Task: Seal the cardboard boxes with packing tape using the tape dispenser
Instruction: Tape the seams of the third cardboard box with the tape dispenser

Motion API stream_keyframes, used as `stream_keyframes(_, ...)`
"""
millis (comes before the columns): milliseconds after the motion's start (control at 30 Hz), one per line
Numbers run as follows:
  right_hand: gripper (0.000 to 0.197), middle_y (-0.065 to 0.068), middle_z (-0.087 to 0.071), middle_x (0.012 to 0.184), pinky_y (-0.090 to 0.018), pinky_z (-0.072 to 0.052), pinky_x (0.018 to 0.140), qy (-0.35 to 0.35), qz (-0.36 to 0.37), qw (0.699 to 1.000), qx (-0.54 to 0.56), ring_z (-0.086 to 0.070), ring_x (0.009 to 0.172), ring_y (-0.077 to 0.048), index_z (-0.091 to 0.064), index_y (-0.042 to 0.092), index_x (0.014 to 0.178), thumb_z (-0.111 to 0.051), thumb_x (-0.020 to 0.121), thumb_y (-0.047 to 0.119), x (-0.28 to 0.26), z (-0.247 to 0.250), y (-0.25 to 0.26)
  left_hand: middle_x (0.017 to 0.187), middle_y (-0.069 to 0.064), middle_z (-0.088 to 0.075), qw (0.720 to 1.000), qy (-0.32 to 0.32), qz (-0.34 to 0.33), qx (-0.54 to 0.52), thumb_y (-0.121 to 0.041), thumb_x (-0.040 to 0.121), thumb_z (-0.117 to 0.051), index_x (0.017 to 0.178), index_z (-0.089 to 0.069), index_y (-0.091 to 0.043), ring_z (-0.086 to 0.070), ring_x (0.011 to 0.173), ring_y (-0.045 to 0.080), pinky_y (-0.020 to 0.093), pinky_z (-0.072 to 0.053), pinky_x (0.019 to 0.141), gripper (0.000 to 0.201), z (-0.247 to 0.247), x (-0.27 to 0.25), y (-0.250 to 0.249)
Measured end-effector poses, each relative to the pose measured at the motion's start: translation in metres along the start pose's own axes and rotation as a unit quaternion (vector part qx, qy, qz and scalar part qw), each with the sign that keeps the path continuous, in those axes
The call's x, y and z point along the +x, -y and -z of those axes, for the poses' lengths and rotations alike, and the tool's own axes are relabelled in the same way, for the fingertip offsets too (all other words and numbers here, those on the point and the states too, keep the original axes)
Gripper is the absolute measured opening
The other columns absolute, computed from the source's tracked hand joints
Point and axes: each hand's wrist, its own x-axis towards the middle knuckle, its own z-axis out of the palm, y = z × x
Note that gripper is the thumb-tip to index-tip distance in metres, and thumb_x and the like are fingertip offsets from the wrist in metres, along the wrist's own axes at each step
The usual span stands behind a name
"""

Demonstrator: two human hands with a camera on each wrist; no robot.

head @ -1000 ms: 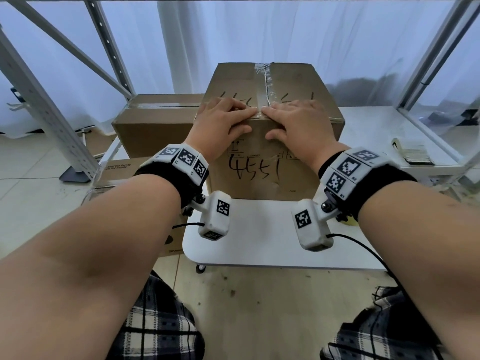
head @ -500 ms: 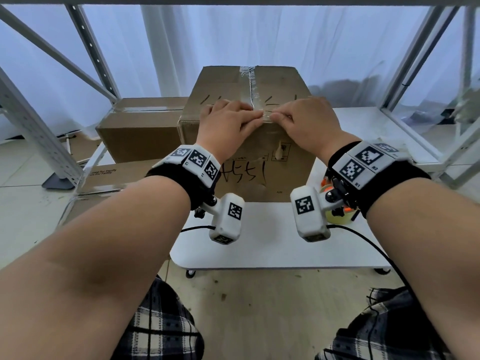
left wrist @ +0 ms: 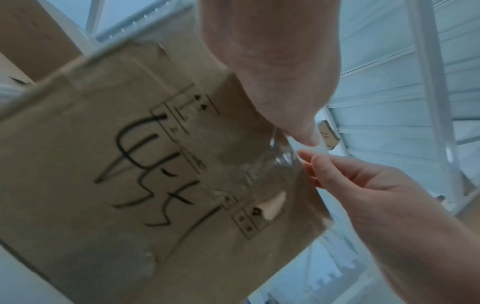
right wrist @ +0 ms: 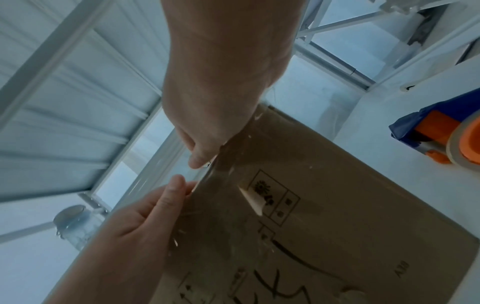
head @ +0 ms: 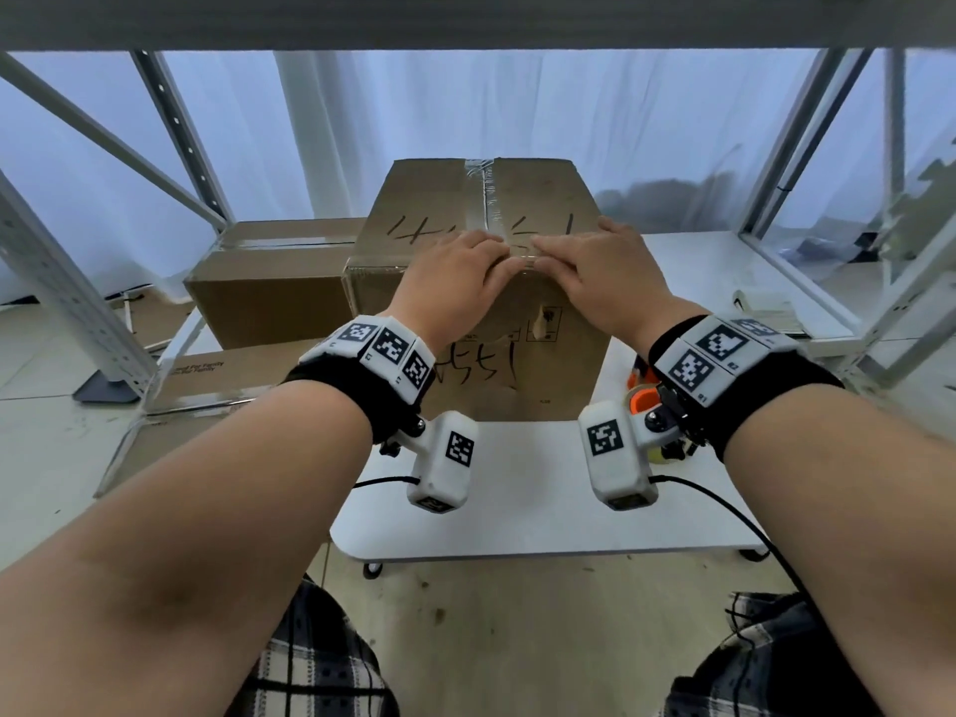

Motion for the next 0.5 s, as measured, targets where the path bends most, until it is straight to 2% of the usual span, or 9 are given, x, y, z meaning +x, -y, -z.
stream_keyframes(167, 0.038, -0.008, -0.066, 0.12, -0.035, -0.022, 0.113, -0.075, -0.051, 0.994, 0.061, -0.058, 0.113, -0.024, -0.052, 0.016, 0.136, -0.037, 0.103, 0.028, -0.001, 0.005, -0.018, 0.125, -0.003, -0.051, 0.996, 0.01, 0.024, 0.081, -0.057, 0.095, -0.033, 0.134, -0.049, -0.04, -0.04, 0.119, 0.025, 0.041, -0.028, 0.099, 0.046, -0.009, 0.013, -0.019)
stream_keyframes(300, 0.038, -0.008, -0.065, 0.123, -0.036, -0.026, 0.111, -0.088, -0.075, 0.992, 0.059, -0.057, 0.114, -0.027, -0.054, 0.015, 0.135, -0.036, 0.103, 0.028, -0.004, 0.005, -0.028, 0.125, -0.001, -0.051, 0.992, 0.004, -0.001, 0.124, -0.056, 0.094, -0.037, 0.137, -0.046, -0.038, -0.041, 0.118, 0.027, 0.042, -0.029, 0.098, 0.047, -0.013, 0.013, -0.017)
stream_keyframes(400, 0.038, -0.011, -0.067, 0.117, -0.039, -0.035, 0.103, -0.102, -0.089, 0.987, 0.082, -0.058, 0.109, -0.032, -0.054, 0.014, 0.134, -0.038, 0.103, 0.028, -0.009, 0.008, -0.032, 0.127, 0.0, -0.05, 0.989, 0.014, -0.027, 0.145, -0.054, 0.094, -0.037, 0.139, -0.043, -0.036, -0.042, 0.119, 0.027, 0.044, -0.03, 0.1, 0.048, -0.013, 0.012, -0.016)
stream_keyframes(500, 0.039, -0.009, -0.062, 0.127, -0.039, -0.039, 0.102, -0.102, -0.115, 0.981, 0.119, -0.055, 0.117, -0.029, -0.053, 0.016, 0.136, -0.039, 0.102, 0.03, -0.013, 0.008, -0.039, 0.129, 0.0, -0.048, 0.989, 0.028, -0.033, 0.14, -0.052, 0.096, -0.037, 0.14, -0.042, -0.032, -0.041, 0.12, 0.025, 0.042, -0.029, 0.102, 0.048, -0.01, 0.014, -0.017)
